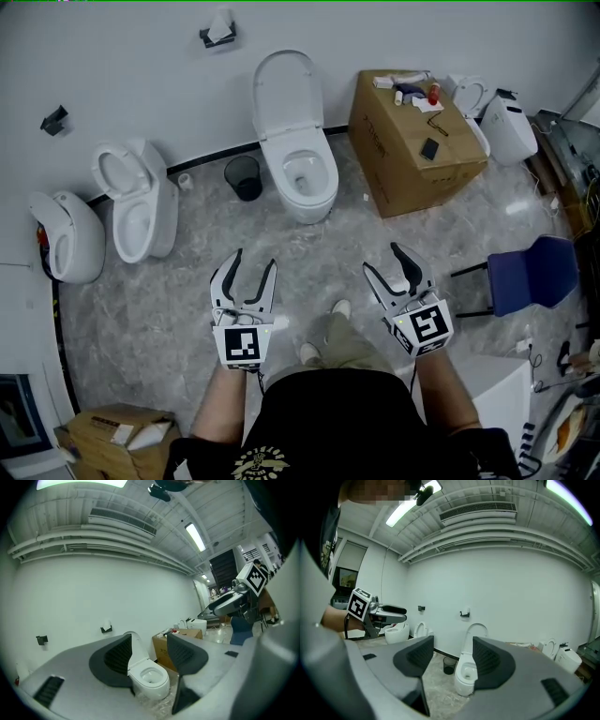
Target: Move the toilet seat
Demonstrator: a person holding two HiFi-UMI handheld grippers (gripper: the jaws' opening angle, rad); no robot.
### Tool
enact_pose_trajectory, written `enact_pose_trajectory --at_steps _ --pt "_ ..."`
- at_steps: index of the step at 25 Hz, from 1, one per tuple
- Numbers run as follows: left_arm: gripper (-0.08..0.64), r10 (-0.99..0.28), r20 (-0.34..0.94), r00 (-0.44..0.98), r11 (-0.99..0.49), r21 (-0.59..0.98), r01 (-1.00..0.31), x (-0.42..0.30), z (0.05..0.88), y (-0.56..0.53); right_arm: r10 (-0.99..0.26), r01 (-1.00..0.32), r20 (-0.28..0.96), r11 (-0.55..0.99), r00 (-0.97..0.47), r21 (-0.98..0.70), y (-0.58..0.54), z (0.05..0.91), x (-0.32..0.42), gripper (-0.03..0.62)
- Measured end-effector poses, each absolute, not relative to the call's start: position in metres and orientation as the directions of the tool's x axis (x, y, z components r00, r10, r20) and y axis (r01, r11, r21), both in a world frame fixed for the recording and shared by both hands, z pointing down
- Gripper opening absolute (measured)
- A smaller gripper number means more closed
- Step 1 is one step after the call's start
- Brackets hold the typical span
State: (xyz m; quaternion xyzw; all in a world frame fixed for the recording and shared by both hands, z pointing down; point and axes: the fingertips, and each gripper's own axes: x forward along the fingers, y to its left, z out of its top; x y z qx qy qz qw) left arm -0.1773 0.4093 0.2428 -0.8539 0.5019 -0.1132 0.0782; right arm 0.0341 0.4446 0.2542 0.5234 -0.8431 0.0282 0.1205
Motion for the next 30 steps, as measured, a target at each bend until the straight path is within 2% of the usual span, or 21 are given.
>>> enact_pose_trajectory --at_steps 30 --pt "0.235 -0.894 0.069 0.442 -0.445 -0.245 -0.861 -0.124 0.239 0.325 -0.860 -0.877 0.237 0.477 -0.452 0.056 0.351 0.270 0.089 0.252"
